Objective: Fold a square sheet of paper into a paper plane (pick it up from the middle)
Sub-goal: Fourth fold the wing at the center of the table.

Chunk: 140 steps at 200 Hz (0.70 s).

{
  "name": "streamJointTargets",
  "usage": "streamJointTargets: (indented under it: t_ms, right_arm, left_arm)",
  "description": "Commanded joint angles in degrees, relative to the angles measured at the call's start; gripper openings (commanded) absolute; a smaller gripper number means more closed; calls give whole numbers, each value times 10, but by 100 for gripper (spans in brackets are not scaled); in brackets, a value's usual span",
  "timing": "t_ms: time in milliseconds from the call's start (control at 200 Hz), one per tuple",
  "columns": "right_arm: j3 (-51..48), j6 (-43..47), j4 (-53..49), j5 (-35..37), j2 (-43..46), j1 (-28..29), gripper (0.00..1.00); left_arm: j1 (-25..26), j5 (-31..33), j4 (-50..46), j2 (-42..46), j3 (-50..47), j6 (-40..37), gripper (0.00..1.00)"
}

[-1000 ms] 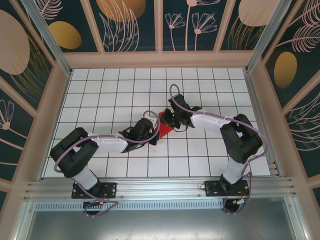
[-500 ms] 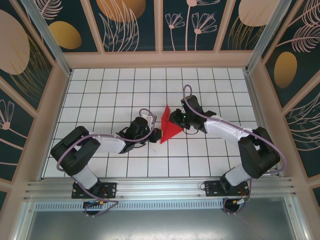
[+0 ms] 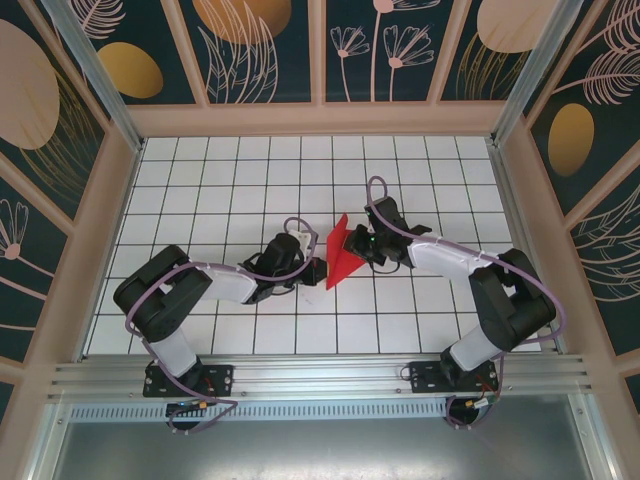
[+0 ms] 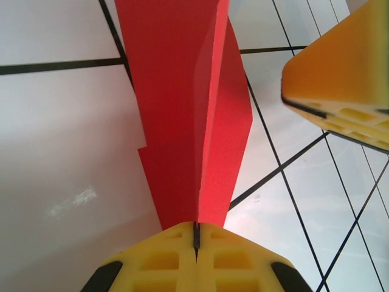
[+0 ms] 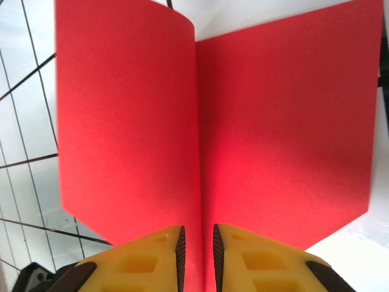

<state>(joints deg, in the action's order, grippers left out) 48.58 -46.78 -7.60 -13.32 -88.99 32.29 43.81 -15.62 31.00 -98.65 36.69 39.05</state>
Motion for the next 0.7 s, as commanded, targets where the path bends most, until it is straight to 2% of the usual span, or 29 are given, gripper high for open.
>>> streamJointTargets:
  t_ms: [0,170,210,390,696]
  right_arm:
    - [-12,8,-11,15,-24,-6,19]
    - [-8,31,10,13,-51,-7,15]
    - [-6,39,15,9,-58,-24,14]
    - [4,65,7,10,-98,-35,12]
    - [-9,97,22,-11,-112,-48,12]
  left_arm:
    - [-2,5,-34,-1,23,-33,0]
    - [3,-2,-65,-12,43,-56,0]
    - [4,-3,-67,-16,45,-58,0]
    - [9,-24,-68,-33,58,-64,0]
    - [17,-68,-45,-71,83,-57,0]
